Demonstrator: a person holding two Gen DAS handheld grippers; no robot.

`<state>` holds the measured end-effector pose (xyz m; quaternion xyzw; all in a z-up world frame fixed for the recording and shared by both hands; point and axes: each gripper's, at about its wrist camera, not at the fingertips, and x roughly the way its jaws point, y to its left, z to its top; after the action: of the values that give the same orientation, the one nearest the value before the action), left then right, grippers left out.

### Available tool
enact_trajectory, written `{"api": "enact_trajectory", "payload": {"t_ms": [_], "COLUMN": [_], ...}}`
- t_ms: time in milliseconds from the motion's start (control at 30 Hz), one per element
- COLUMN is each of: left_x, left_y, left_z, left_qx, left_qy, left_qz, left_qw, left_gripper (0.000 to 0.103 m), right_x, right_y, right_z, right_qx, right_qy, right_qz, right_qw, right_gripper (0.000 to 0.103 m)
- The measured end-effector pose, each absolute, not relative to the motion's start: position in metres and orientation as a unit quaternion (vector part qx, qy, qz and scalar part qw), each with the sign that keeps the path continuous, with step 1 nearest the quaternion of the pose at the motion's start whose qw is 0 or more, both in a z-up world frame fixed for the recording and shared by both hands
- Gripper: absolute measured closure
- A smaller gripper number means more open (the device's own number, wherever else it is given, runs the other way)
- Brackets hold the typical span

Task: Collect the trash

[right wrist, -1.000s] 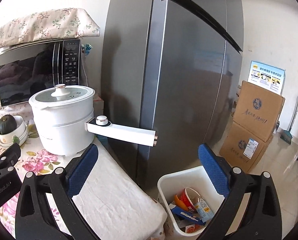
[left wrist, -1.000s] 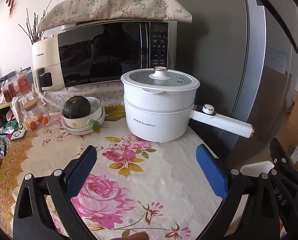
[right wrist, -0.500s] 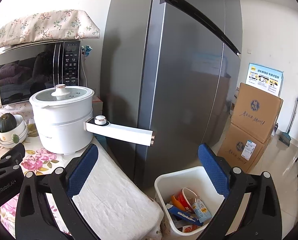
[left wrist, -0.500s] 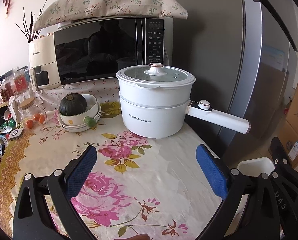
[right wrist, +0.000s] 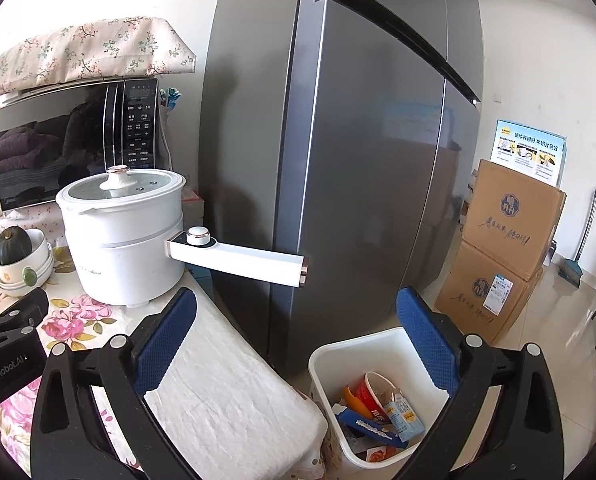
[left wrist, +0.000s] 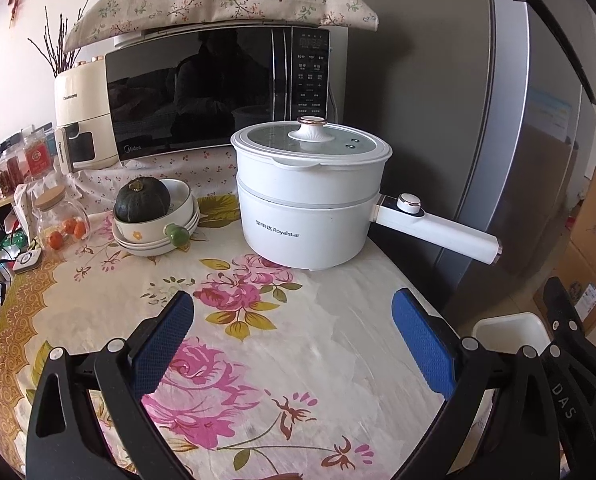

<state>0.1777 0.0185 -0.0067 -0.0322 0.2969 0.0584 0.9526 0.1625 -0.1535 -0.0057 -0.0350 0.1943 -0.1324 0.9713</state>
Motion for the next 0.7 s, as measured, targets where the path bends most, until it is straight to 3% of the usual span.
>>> {"api": "enact_trajectory", "payload": {"t_ms": [700], "left_x": [0.173], "left_y": [-0.004], "left_z": [-0.013], "left_qx": [-0.011], "left_qy": [0.305], "left_qz": [0.031], "left_qw": [0.952], "left_gripper": [0.006], "right_x": [0.149], "right_y": [-0.168], "right_z": [-0.013], "right_qx": [-0.055], "right_qy": [0.202], "right_qz": [-0.149], "right_qw": [0.966], "right_gripper": [0.007]}}
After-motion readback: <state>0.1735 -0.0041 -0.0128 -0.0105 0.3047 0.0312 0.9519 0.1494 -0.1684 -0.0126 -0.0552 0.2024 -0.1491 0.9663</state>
